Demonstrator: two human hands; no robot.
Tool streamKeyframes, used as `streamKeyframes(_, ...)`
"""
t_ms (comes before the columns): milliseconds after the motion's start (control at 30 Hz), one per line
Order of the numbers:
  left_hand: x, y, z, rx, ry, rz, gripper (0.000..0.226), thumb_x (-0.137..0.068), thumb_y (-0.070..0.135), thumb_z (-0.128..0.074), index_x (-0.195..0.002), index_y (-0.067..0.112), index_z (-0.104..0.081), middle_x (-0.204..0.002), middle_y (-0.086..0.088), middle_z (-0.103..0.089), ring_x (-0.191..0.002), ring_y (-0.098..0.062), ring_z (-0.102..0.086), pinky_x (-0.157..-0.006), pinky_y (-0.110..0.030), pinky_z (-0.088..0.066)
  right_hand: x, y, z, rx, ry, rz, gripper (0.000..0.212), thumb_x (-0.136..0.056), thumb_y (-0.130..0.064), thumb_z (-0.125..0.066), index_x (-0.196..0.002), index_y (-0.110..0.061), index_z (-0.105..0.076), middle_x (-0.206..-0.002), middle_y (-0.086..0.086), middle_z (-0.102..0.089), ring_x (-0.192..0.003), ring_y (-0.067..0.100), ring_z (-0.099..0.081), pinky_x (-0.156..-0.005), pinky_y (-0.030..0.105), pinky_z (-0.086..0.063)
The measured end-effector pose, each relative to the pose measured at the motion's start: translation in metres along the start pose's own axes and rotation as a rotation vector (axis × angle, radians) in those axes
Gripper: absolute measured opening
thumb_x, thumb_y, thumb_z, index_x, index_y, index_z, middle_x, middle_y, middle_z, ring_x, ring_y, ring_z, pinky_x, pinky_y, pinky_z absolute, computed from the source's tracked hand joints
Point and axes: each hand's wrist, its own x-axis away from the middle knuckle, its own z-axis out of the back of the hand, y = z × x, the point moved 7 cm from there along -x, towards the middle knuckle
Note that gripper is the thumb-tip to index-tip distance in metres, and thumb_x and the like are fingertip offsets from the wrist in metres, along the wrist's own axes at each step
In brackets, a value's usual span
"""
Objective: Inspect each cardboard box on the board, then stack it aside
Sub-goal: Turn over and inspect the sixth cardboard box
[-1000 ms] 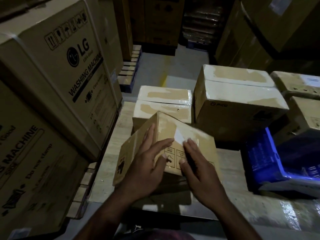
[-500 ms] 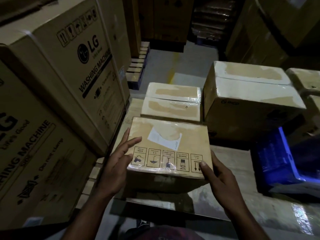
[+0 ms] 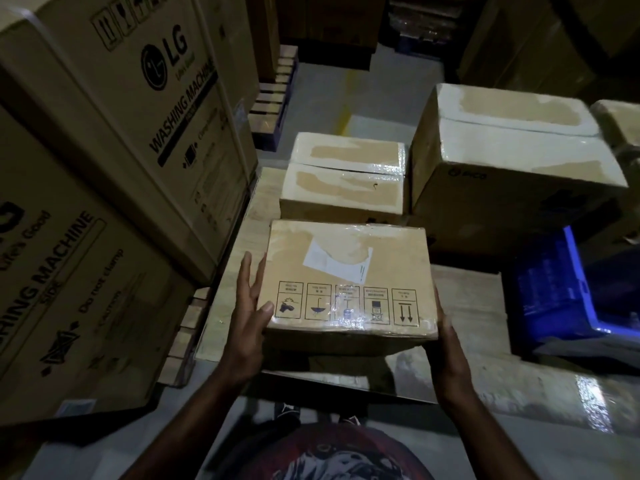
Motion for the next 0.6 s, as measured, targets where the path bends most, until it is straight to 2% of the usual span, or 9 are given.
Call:
streamKeyframes(67,0.012,-0.027,0.004,-0.046,-0.003,0.074,0.083,-0.095,0.057,-0.047,-0.157,0.012,-0.015,-0.159,0.007,-0.035,-0.146,-0.015,-0.034,-0.118,-0.038,-0.034,0.005,0.015,0.000,-0.088,0.043,-0.114,0.079,-0.076,-0.086,-0.053,-0.127,-0.026,-0.057,-0.120,-0.012,-0.072,-0.123,0.006,-0.060,-0.101,0.025,-0.046)
streamKeyframes(133,0.025,-0.054,0.008,-0.105,-0.013,0.221,0.092,-0.080,0.079,-0.056,-0.143,0.013,-0.040,-0.140,0.008,-0.059,-0.133,-0.012,-0.051,-0.114,-0.042,-0.040,0.008,0.031,0.000,-0.112,0.098,-0.191,0.034,-0.100,-0.057,-0.043,-0.110,-0.029,-0.059,-0.109,-0.012,-0.071,-0.115,0.009,-0.061,-0.089,0.017,-0.045)
streamKeyframes(167,0.030,-0.065,0.008,-0.131,-0.040,0.278,0.087,-0.075,0.081,-0.060,-0.135,0.018,-0.048,-0.131,0.014,-0.064,-0.127,-0.010,-0.056,-0.112,-0.041,-0.043,0.009,0.035,-0.002,-0.125,0.107,-0.228,0.025,-0.102,-0.047,-0.043,-0.107,-0.028,-0.059,-0.107,-0.011,-0.068,-0.114,0.012,-0.060,-0.086,0.015,-0.045)
streamKeyframes(267,0.038,-0.086,0.007,-0.098,-0.048,0.435,0.088,-0.058,0.089,-0.065,-0.123,0.030,-0.053,-0.117,0.030,-0.067,-0.120,-0.003,-0.059,-0.107,-0.030,-0.044,0.006,0.049,-0.008,-0.190,0.132,-0.298,0.047,-0.078,-0.062,-0.067,-0.107,-0.026,-0.061,-0.108,-0.010,-0.072,-0.110,0.008,-0.062,-0.081,0.014,-0.049)
streamKeyframes(367,0.038,-0.084,0.008,-0.139,-0.057,0.465,0.094,-0.054,0.093,-0.063,-0.124,0.030,-0.053,-0.113,0.031,-0.068,-0.113,0.005,-0.060,-0.095,-0.013,-0.046,0.002,0.052,-0.011,-0.219,0.130,-0.266,0.032,-0.099,-0.052,-0.046,-0.108,-0.029,-0.067,-0.104,-0.014,-0.075,-0.118,0.011,-0.063,-0.081,0.016,-0.053)
streamKeyframes(433,0.033,-0.073,0.010,-0.207,-0.069,0.463,0.090,-0.061,0.091,-0.060,-0.126,0.028,-0.056,-0.117,0.022,-0.070,-0.114,0.000,-0.062,-0.097,-0.021,-0.049,-0.001,0.046,-0.008,-0.234,0.099,-0.233,0.048,-0.102,-0.051,-0.032,-0.104,-0.036,-0.078,-0.109,-0.014,-0.075,-0.121,0.011,-0.061,-0.090,0.020,-0.055)
streamKeyframes(500,0.026,-0.062,0.016,-0.286,-0.113,0.453,0.083,-0.071,0.087,-0.054,-0.127,0.027,-0.060,-0.117,0.014,-0.071,-0.111,-0.006,-0.066,-0.094,-0.029,-0.053,-0.002,0.032,-0.008,-0.205,0.014,-0.193,0.049,-0.085,-0.077,-0.051,-0.106,-0.041,-0.078,-0.117,-0.010,-0.074,-0.119,0.012,-0.064,-0.096,0.028,-0.053)
streamKeyframes(533,0.023,-0.057,0.017,-0.319,-0.155,0.446,0.078,-0.076,0.083,-0.052,-0.129,0.027,-0.060,-0.118,0.014,-0.071,-0.110,-0.005,-0.066,-0.092,-0.029,-0.053,-0.005,0.029,-0.005,-0.137,-0.008,-0.174,0.062,-0.074,-0.082,-0.060,-0.110,-0.034,-0.077,-0.118,-0.006,-0.073,-0.117,0.016,-0.065,-0.097,0.033,-0.053)
streamKeyframes(600,0.021,-0.048,0.019,-0.377,-0.218,0.433,0.065,-0.087,0.073,-0.050,-0.135,0.029,-0.056,-0.123,0.019,-0.068,-0.112,-0.002,-0.064,-0.093,-0.028,-0.053,-0.011,0.021,0.000,0.002,-0.036,-0.122,0.076,-0.069,-0.077,-0.067,-0.121,-0.022,-0.069,-0.120,-0.006,-0.072,-0.115,0.016,-0.065,-0.095,0.037,-0.051)
